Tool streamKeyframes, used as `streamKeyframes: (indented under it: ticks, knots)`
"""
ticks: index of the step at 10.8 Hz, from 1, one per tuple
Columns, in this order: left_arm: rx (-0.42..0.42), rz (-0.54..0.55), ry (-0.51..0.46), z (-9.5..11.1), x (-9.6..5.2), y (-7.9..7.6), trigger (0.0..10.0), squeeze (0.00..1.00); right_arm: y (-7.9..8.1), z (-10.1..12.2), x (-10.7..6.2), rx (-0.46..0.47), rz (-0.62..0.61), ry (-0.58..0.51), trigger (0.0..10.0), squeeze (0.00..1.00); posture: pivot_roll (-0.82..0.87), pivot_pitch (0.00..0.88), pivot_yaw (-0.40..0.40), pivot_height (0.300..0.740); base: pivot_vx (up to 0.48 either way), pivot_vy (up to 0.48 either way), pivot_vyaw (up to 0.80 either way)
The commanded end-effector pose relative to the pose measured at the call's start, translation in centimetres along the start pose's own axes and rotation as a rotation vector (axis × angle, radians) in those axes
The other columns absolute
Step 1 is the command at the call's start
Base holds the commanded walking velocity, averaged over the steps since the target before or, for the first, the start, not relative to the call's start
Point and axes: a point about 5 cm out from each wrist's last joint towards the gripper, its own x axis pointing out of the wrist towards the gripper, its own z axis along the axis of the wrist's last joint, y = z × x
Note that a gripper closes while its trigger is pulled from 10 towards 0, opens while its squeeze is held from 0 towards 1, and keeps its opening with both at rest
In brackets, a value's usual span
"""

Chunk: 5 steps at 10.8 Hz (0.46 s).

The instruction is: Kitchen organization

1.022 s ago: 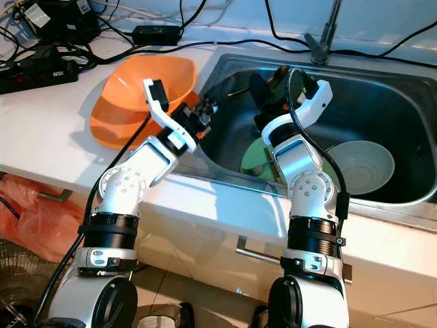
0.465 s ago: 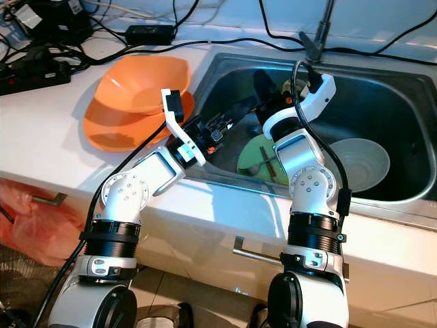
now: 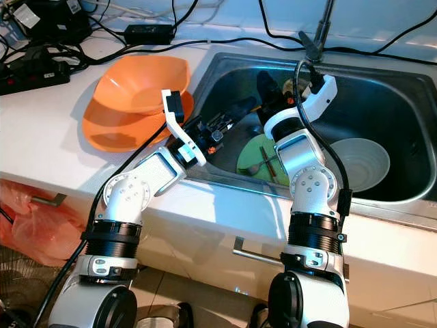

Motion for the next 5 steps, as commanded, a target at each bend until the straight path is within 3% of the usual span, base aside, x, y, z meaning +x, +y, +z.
streamKeyframes:
  ticks: [1, 4, 5]
  knots:
    - [0.024, 0.083, -0.107, 1.5, -0.4, 0.8, 0.0, 0.0, 0.3, 0.1, 0.1, -0.017, 0.013, -0.003, 0.0, 0.0, 0.03, 0.11, 0.078, 0.74, 0.0, 0.0, 0.0]
    - [0.096, 0.129, -0.14, 2.6, -0.8, 1.3, 0.0, 0.0, 0.3, 0.1, 0.1, -0.018, 0.012, -0.001, 0.0, 0.0, 0.03, 0.109, 0.078, 0.74, 0.0, 0.0, 0.0]
    - [0.121, 0.14, -0.115, 2.3, -0.8, 1.4, 7.9, 1.0, 0.3, 0.1, 0.1, -0.018, 0.013, -0.001, 0.0, 0.0, 0.03, 0.109, 0.078, 0.74, 0.0, 0.0, 0.0]
